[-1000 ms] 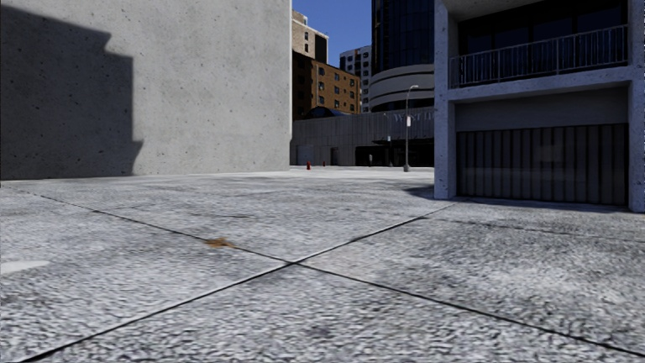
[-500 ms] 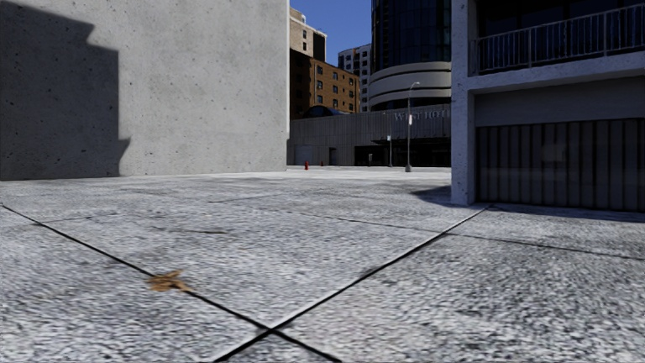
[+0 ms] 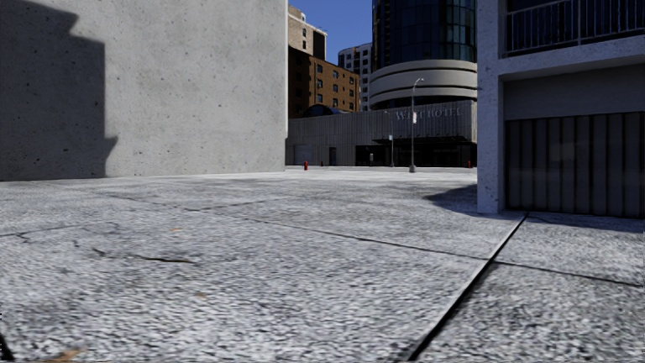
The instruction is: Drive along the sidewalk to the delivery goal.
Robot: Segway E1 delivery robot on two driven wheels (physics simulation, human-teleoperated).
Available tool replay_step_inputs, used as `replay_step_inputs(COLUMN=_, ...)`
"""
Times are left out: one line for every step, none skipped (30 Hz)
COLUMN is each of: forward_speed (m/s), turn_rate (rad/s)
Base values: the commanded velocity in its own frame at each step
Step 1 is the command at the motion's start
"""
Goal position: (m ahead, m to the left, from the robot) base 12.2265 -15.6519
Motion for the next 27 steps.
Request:
replay_step_inputs(forward_speed=2.0, turn_rate=0.0)
replay_step_inputs(forward_speed=2.0, turn_rate=0.0)
replay_step_inputs(forward_speed=2.0, turn_rate=0.0)
replay_step_inputs(forward_speed=2.0, turn_rate=0.0)
replay_step_inputs(forward_speed=2.0, turn_rate=0.0)
replay_step_inputs(forward_speed=2.0, turn_rate=0.0)
replay_step_inputs(forward_speed=2.0, turn_rate=0.0)
replay_step_inputs(forward_speed=2.0, turn_rate=0.0)
replay_step_inputs(forward_speed=2.0, turn_rate=0.0)
replay_step_inputs(forward_speed=2.0, turn_rate=0.0)
replay_step_inputs(forward_speed=2.0, turn_rate=0.0)
replay_step_inputs(forward_speed=2.0, turn_rate=0.0)
replay_step_inputs(forward_speed=2.0, turn_rate=0.0)
replay_step_inputs(forward_speed=2.0, turn_rate=0.0)
replay_step_inputs(forward_speed=2.0, turn_rate=0.0)
replay_step_inputs(forward_speed=2.0, turn_rate=0.0)
replay_step_inputs(forward_speed=2.0, turn_rate=0.0)
replay_step_inputs(forward_speed=2.0, turn_rate=0.0)
replay_step_inputs(forward_speed=2.0, turn_rate=0.0)
replay_step_inputs(forward_speed=2.0, turn_rate=0.0)
replay_step_inputs(forward_speed=2.0, turn_rate=0.0)
replay_step_inputs(forward_speed=2.0, turn_rate=0.0)
replay_step_inputs(forward_speed=2.0, turn_rate=0.0)
replay_step_inputs(forward_speed=2.0, turn_rate=0.0)
replay_step_inputs(forward_speed=2.0, turn_rate=0.0)
replay_step_inputs(forward_speed=2.0, turn_rate=0.0)
replay_step_inputs(forward_speed=2.0, turn_rate=0.0)
